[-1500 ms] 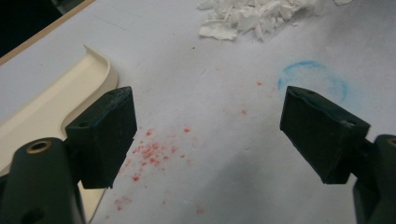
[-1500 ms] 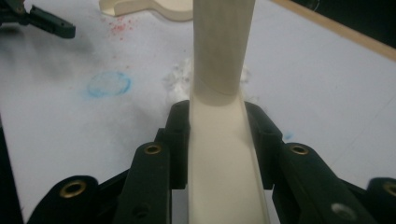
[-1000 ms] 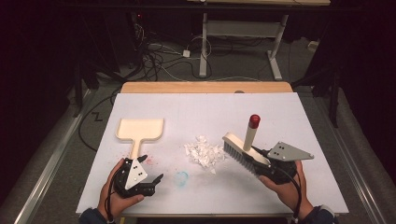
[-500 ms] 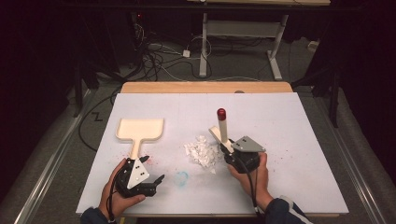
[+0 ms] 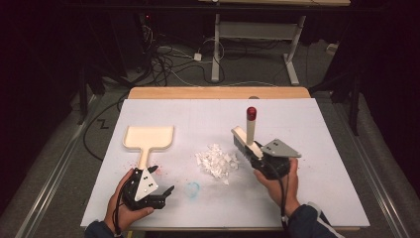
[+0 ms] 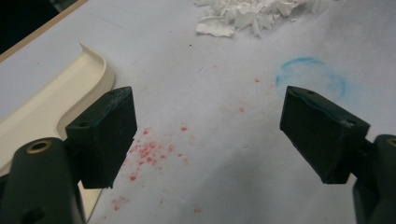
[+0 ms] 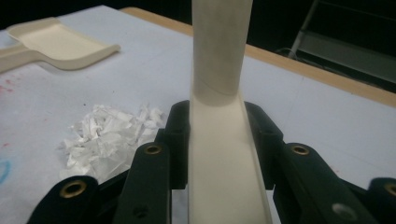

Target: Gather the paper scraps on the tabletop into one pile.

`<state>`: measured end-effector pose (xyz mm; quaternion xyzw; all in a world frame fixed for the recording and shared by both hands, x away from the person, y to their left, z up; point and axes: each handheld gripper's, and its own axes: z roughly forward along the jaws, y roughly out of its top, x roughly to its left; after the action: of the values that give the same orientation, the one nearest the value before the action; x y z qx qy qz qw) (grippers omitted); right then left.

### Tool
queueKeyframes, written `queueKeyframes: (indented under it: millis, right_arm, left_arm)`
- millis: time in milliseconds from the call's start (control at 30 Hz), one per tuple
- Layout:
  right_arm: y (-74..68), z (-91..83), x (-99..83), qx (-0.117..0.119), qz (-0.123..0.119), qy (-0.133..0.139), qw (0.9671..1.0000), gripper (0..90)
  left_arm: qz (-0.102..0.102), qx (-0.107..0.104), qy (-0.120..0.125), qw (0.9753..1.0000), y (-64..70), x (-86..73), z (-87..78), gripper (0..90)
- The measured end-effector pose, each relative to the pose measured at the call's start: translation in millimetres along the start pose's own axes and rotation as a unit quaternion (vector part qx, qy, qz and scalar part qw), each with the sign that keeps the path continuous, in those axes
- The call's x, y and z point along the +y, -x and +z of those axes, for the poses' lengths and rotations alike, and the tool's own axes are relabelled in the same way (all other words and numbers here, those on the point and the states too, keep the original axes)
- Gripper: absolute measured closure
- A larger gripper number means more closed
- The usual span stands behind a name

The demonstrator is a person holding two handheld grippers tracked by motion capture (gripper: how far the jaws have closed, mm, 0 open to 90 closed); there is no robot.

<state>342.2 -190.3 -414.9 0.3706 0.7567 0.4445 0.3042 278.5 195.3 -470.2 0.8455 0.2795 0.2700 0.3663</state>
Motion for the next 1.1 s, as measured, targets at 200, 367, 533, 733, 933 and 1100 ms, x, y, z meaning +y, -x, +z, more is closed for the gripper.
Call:
queueKeyframes:
  millis: [200, 367, 533, 733, 933, 1100]
  right_arm:
    - [32.7, -35.1, -0.2, 0.008, -0.001, -0.002, 1.0, 67.7]
    - [49.8, -66.1, -6.9, 0.027, -0.004, -0.006, 0.9996, 67.7]
    - [55.8, -91.2, -15.2, 0.058, -0.022, -0.027, 0.9977, 67.6]
    - [56.8, -110.7, -21.5, 0.134, -0.03, -0.062, 0.9887, 67.5]
    - [59.8, -120.5, -18.6, 0.208, -0.021, -0.1, 0.9727, 67.5]
    - [69.4, -101.8, -27.8, 0.223, -0.013, -0.161, 0.9613, 67.5]
  left_arm:
    - [0.002, 0.003, -0.003, 1.0, 0.2, -0.2, 0.2, 17.9]
    - [0.001, 0.007, -0.003, 1.0, -0.1, 0.1, -0.3, 17.9]
    - [0.001, 0.011, -0.002, 0.9999, -0.8, 0.4, -1.1, 17.8]
    - [-0.002, 0.014, -0.002, 0.9999, -2.6, -0.8, -2.4, 17.9]
    - [-0.002, 0.012, -0.003, 0.9999, -3.2, -1.6, -2.6, 17.8]
    - [-0.001, 0.01, -0.006, 0.9999, -1.9, -1.3, -1.6, 17.8]
